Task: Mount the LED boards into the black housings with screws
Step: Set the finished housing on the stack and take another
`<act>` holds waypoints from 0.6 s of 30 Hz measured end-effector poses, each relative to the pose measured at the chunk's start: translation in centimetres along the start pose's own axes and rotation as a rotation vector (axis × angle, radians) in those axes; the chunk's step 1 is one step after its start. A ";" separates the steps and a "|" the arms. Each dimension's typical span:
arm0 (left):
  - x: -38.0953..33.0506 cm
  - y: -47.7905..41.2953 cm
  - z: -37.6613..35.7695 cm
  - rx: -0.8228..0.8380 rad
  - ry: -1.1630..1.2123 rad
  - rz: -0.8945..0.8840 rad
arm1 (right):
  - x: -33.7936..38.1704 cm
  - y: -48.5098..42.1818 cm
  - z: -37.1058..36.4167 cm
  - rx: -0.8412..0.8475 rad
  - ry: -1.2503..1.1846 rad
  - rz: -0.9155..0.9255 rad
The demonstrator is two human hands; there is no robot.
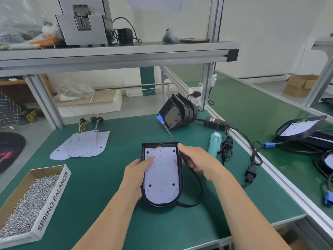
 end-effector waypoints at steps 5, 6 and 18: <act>0.7 -0.1 -3.0 0.041 0.040 -0.016 | 1.0 1.2 3.0 -0.181 0.162 0.167; 0.7 -0.2 -3.4 0.036 -0.008 -0.027 | 1.0 1.4 3.8 -0.224 0.190 0.172; 0.8 -1.9 -2.8 -0.080 -0.593 -0.262 | -5.3 8.0 23.0 -0.625 -0.430 0.174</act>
Point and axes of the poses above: each hand's wrist, its own y-axis away from the middle knuckle, its own z-axis out of the back of the hand, x = y × z, the point moved 10 cm from there along -y, towards the middle knuckle, and after that the axes turned 12 degrees about -z, right-handed, at the moved point
